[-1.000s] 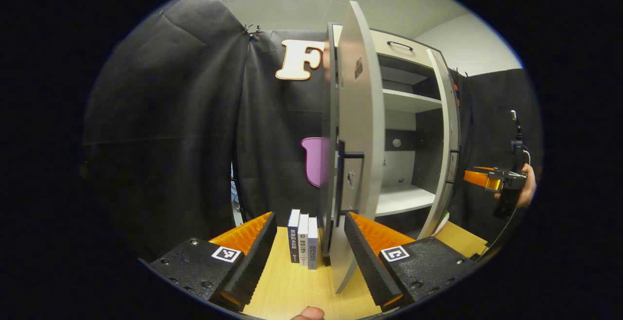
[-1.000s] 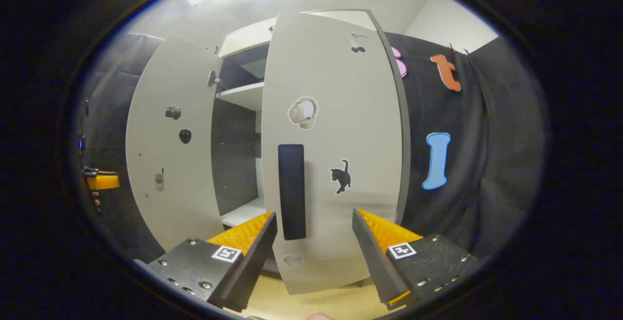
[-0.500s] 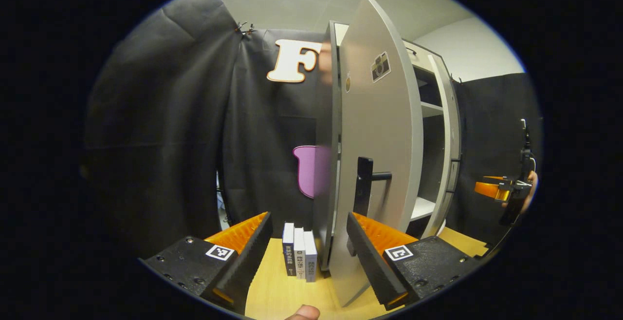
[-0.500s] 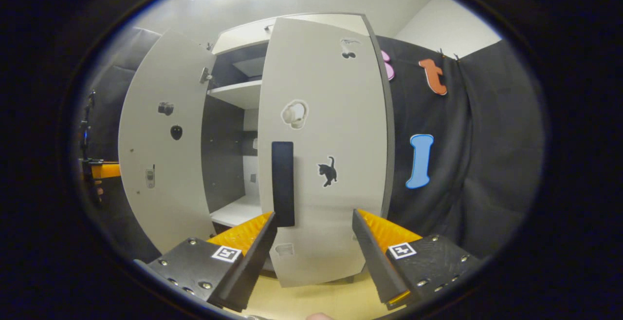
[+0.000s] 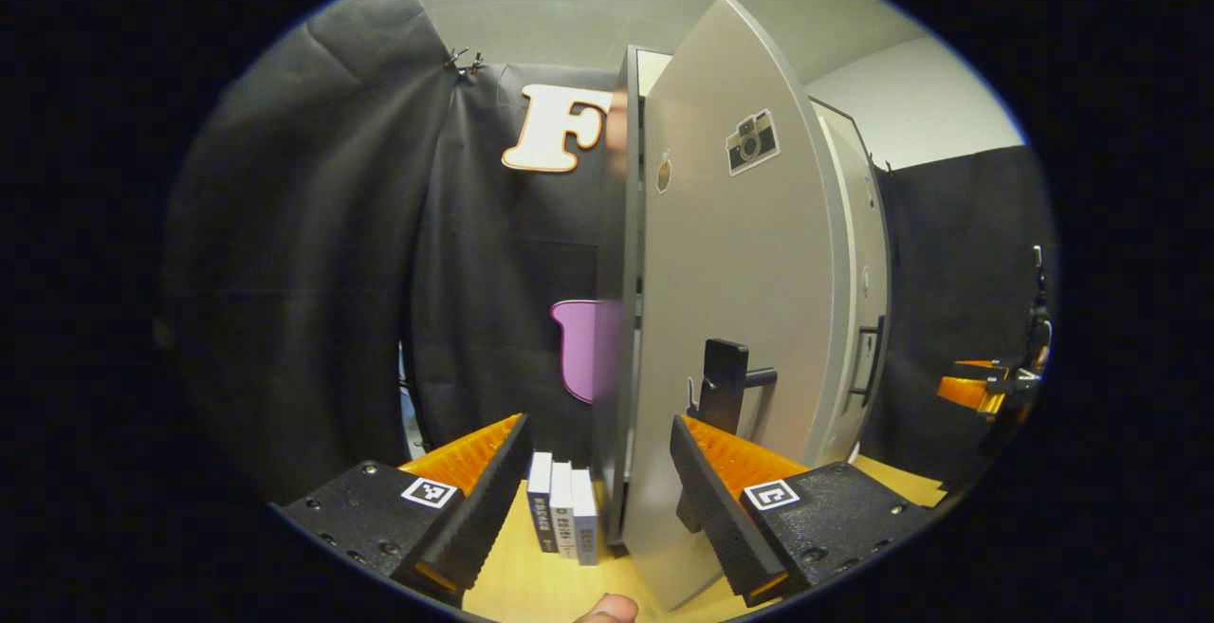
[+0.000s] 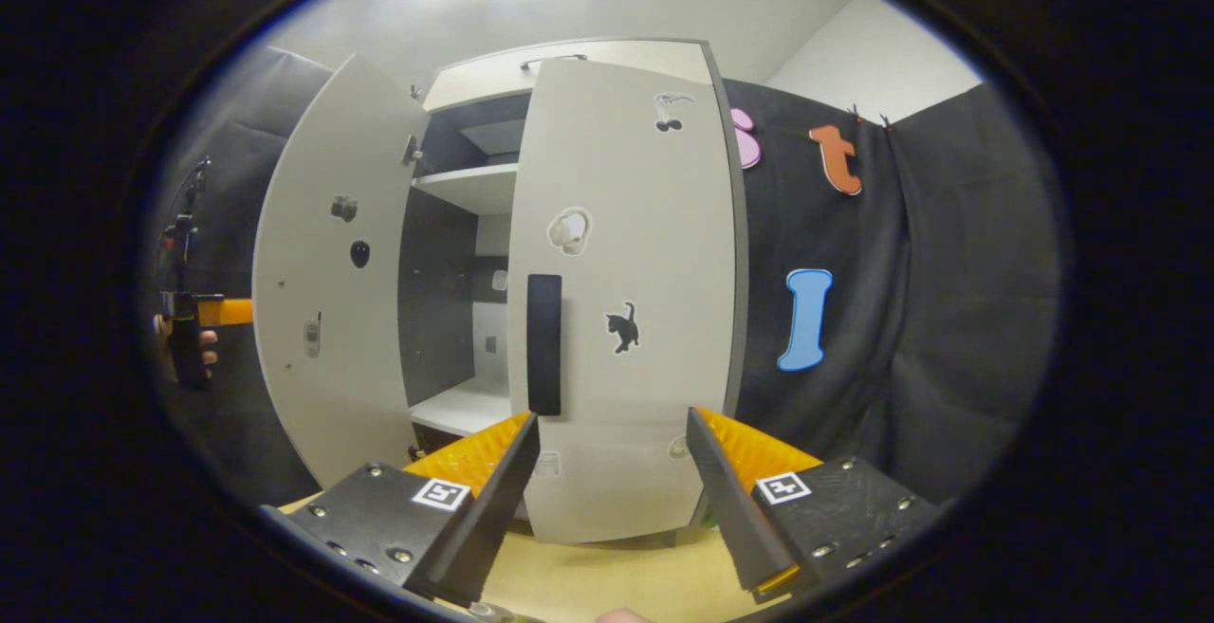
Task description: Grasp the bottle in the cabinet with the left hand and place it on the coaster, then close the right door with the right hand and the left door with the left hand.
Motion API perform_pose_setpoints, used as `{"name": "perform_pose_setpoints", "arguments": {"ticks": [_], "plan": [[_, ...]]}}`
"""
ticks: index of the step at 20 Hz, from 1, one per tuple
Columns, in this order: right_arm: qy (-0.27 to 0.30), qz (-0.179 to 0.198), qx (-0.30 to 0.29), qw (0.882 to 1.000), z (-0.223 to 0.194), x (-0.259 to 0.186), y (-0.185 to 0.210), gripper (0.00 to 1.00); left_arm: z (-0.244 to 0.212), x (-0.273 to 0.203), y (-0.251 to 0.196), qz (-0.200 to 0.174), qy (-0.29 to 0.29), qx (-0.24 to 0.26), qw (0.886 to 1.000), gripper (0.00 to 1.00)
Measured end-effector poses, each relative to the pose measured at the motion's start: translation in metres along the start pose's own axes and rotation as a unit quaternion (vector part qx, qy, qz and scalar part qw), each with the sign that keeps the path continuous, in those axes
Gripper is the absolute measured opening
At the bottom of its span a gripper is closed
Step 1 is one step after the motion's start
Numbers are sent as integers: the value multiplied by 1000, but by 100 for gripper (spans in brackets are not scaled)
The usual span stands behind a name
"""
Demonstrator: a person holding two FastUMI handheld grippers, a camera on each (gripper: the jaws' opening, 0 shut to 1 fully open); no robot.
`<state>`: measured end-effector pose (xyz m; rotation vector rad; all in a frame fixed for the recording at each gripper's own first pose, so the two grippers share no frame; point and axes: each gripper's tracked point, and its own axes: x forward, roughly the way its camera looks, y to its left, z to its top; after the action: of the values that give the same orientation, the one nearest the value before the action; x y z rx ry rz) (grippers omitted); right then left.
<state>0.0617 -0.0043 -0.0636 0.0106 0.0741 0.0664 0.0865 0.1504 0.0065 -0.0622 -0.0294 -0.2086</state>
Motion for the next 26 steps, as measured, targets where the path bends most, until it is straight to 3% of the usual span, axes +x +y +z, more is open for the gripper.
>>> {"name": "perform_pose_setpoints", "arguments": {"ticks": [1,4,6,7,10,11,12,19,20,24,26], "plan": [[1,1,-1,1000,-1,-1,-4,94,-1,2,-12,-5,1,1,1000,89],[2,10,-6,1000,-3,-4,-13,94,4,10,-29,22,-3,43,999,95],[3,14,-6,1000,-4,-8,-23,94,8,17,-35,40,-15,57,997,89],[3,16,-5,1000,-5,-9,-27,94,4,20,-41,39,-12,52,998,94],[6,18,-1,1000,-8,-12,-41,94,0,24,-53,41,2,30,999,94],[7,18,-1,1000,-8,-12,-45,94,1,26,-56,44,2,30,999,89],[8,18,0,1000,-9,-12,-49,94,1,27,-59,47,1,34,998,94],[4,5,16,1000,-14,-12,-62,94,-13,37,-76,54,11,32,998,95],[6,5,15,1000,-15,-10,-62,94,-14,38,-78,53,10,31,998,99],[13,-7,-1,1000,-15,-11,-63,94,-22,44,-88,46,15,25,999,91],[11,-13,0,1000,-14,-12,-61,94,-20,48,-93,41,12,24,999,95]]}}
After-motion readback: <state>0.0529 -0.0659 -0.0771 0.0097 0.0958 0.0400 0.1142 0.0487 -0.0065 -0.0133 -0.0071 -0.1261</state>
